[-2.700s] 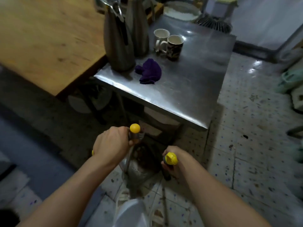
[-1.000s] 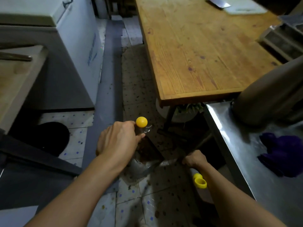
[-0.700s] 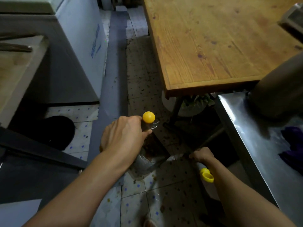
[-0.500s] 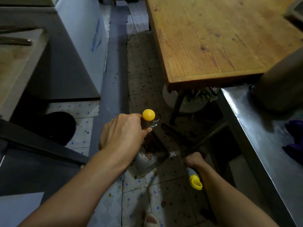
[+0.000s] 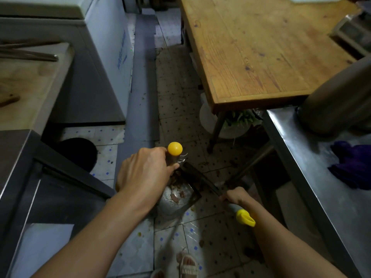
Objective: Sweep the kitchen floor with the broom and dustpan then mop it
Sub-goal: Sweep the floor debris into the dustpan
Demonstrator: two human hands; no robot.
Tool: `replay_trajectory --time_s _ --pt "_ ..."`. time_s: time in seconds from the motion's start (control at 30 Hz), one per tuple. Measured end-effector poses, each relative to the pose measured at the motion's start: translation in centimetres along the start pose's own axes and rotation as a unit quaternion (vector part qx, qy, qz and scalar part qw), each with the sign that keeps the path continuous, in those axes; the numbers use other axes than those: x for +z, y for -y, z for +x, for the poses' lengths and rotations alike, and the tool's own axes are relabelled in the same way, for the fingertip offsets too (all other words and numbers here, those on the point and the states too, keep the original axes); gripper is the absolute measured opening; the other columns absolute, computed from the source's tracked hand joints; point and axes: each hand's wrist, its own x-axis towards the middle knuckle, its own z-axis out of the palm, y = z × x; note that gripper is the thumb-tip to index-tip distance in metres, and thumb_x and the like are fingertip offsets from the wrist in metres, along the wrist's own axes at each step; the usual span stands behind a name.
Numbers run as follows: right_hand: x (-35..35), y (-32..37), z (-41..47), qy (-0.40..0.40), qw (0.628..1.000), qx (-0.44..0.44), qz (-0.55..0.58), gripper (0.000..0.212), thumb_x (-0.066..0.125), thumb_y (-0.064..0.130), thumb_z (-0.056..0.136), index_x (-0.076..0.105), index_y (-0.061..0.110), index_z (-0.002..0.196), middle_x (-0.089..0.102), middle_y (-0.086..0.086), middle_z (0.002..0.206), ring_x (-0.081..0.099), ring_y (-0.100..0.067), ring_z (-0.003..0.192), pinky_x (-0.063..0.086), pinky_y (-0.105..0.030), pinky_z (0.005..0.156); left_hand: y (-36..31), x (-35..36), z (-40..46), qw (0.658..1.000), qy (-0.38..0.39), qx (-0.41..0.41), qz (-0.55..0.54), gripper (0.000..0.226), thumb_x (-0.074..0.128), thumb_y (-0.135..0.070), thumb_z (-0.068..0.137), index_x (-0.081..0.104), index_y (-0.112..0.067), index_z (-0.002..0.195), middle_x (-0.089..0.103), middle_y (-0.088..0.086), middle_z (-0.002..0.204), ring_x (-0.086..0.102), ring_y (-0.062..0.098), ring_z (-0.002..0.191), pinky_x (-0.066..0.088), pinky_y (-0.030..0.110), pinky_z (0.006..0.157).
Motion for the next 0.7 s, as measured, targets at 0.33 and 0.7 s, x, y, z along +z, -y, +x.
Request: replay_trajectory --time_s 0.33,0.7 --pt "-1.5 0.4 0.8 -0.051 0.998 -0.019 -0.022 0.026 0.068 0.028 0.076 0.068 0.008 0.092 0.065 -0.008 0.096 0.059 -0.022 0.086 0.038 -0.022 0.056 -0.5 -0.1 1.6 1.000 -0.005 0.021 -0.015 0.032 0.052 -0.054 0.088 0.058 -0.028 0.106 0.045 -0.005 0.074 0.057 0.021 0.083 0.037 0.029 0.063" --pt "-5.0 -0.9 6.8 -0.101 0.995 -0.016 0.000 0.024 0.065 0.021 0.078 0.070 0.005 0.095 0.066 -0.013 0.102 0.060 -0.025 0.090 0.040 -0.026 0.067 -4.3 2.8 6.7 1.000 -0.002 0.015 -0.002 0.034 0.054 -0.054 0.088 0.057 -0.024 0.102 0.030 -0.007 0.062 0.048 0.021 0.077 0.037 0.030 0.062"
